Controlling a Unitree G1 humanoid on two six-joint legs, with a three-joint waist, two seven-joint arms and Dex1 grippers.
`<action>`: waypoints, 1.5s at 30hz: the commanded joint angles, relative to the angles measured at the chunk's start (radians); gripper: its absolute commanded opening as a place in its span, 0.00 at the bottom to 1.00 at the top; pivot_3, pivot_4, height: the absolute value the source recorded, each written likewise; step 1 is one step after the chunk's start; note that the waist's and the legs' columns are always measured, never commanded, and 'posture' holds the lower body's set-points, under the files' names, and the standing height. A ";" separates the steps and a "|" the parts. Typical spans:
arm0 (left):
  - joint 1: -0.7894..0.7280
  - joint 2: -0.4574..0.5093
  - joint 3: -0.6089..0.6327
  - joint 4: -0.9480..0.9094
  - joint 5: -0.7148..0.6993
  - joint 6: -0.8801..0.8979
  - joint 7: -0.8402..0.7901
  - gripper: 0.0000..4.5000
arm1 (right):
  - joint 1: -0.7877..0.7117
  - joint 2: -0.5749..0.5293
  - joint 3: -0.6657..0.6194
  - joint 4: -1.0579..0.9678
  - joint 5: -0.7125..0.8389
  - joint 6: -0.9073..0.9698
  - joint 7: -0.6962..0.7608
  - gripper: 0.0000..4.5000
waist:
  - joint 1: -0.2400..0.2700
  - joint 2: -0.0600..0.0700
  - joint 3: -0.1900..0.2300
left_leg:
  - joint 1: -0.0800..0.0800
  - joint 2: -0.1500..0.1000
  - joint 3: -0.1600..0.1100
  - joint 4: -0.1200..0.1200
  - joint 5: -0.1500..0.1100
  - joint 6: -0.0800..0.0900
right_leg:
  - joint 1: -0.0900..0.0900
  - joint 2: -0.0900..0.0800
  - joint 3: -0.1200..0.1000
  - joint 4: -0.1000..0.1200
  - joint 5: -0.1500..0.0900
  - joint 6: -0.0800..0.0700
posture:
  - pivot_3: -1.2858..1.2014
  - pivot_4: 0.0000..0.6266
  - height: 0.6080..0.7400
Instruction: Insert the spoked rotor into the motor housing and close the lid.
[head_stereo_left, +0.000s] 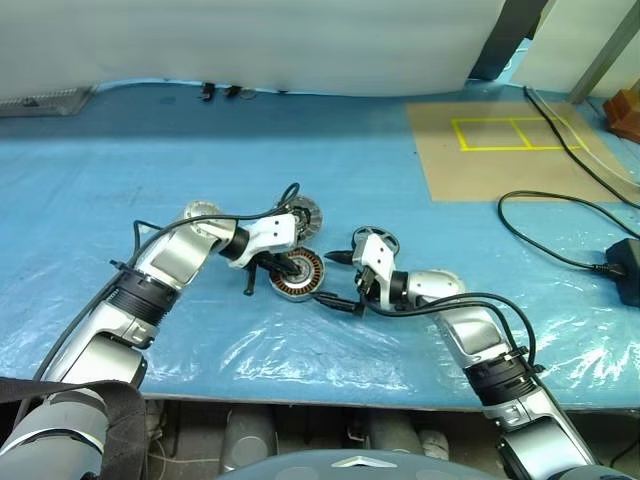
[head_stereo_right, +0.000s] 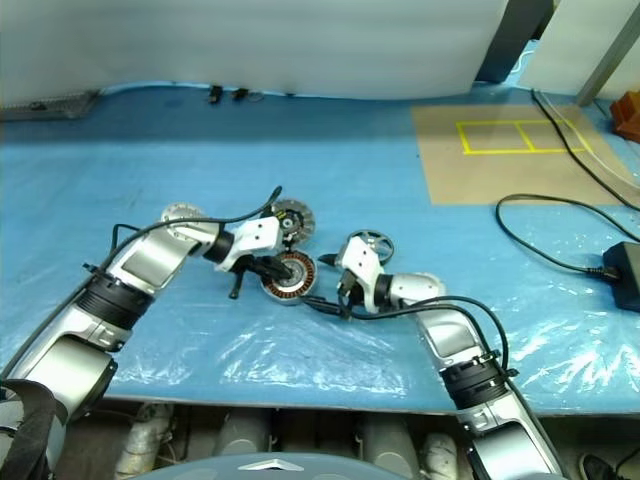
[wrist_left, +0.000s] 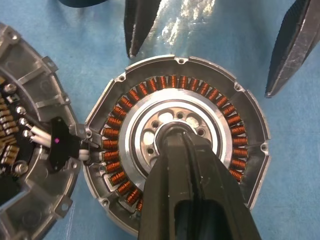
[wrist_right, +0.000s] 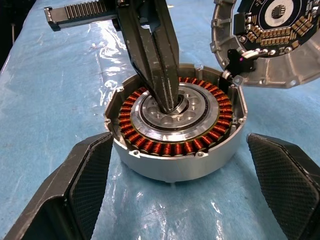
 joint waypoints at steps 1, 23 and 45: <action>0.013 0.004 -0.067 0.010 0.061 -0.015 -0.007 0.01 | -0.012 0.004 -0.002 -0.004 0.002 -0.031 0.005 1.00 | 0.000 0.000 0.000 | 0.000 0.000 0.000 0.000 0.000 0.000 | 0.000 0.000 0.000 0.000 0.000 0.000 | 0.52 0.24 1.00; -0.051 0.030 -0.022 0.017 0.109 0.016 0.047 0.01 | -0.022 0.014 0.002 -0.013 0.003 -0.014 -0.002 1.00 | -0.001 0.000 0.000 | 0.006 0.000 0.000 -0.001 -0.001 -0.002 | 0.007 -0.001 0.000 -0.002 0.000 0.001 | 0.52 0.24 1.00; -0.042 0.026 0.009 -0.106 0.019 0.152 0.045 0.01 | -0.026 0.015 0.003 -0.024 0.001 0.005 -0.004 1.00 | 0.000 0.000 0.000 | -0.003 -0.001 0.000 -0.001 0.000 0.000 | -0.001 -0.001 0.000 -0.001 0.000 0.000 | 0.52 0.24 1.00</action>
